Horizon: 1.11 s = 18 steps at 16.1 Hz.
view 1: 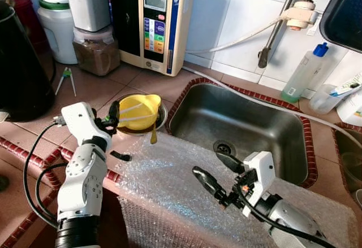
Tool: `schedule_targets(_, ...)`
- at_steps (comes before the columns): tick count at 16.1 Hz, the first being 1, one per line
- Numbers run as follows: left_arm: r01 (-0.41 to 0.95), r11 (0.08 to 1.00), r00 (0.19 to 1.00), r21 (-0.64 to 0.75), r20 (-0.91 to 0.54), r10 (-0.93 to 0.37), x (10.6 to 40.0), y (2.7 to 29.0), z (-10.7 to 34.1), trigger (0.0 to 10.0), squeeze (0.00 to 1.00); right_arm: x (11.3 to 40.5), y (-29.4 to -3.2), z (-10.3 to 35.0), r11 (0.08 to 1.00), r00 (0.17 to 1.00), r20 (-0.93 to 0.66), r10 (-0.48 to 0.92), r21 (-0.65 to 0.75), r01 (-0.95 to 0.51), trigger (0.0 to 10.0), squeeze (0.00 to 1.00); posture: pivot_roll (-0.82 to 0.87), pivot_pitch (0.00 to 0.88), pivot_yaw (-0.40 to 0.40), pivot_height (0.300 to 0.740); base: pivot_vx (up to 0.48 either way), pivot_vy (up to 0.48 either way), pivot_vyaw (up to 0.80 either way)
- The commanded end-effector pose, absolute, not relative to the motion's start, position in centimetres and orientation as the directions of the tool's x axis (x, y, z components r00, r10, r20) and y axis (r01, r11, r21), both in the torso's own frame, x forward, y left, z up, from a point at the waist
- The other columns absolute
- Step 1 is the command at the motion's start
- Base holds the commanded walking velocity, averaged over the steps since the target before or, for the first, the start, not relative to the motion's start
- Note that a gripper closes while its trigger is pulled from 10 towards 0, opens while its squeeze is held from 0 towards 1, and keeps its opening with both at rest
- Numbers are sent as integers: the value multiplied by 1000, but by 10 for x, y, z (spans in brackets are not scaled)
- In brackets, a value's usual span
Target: Kitchen organization
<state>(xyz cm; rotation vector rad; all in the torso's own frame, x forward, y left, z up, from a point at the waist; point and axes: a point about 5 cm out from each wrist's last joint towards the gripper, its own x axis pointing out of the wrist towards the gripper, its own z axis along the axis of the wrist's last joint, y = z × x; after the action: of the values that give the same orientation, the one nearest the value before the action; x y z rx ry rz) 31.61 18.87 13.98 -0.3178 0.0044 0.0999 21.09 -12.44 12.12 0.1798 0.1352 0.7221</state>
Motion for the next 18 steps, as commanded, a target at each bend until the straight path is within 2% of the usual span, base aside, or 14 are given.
schedule_targets(1, -92, 941, 996, -326, -11, 93, 320, 187, 146, 0, 0, 212, -126, 121, 744, 749, -61, 659, 200, -638, 10000, 0, 131, 0, -84, 740, 0, 0, 0)
schedule_targets(18, -126, 899, 992, -420, -37, 121, 325, 191, 153, 0, 0, 218, -123, 118, 753, 756, -64, 651, 181, -633, 10000, 0, 137, 0, -82, 740, 0, 0, 0)
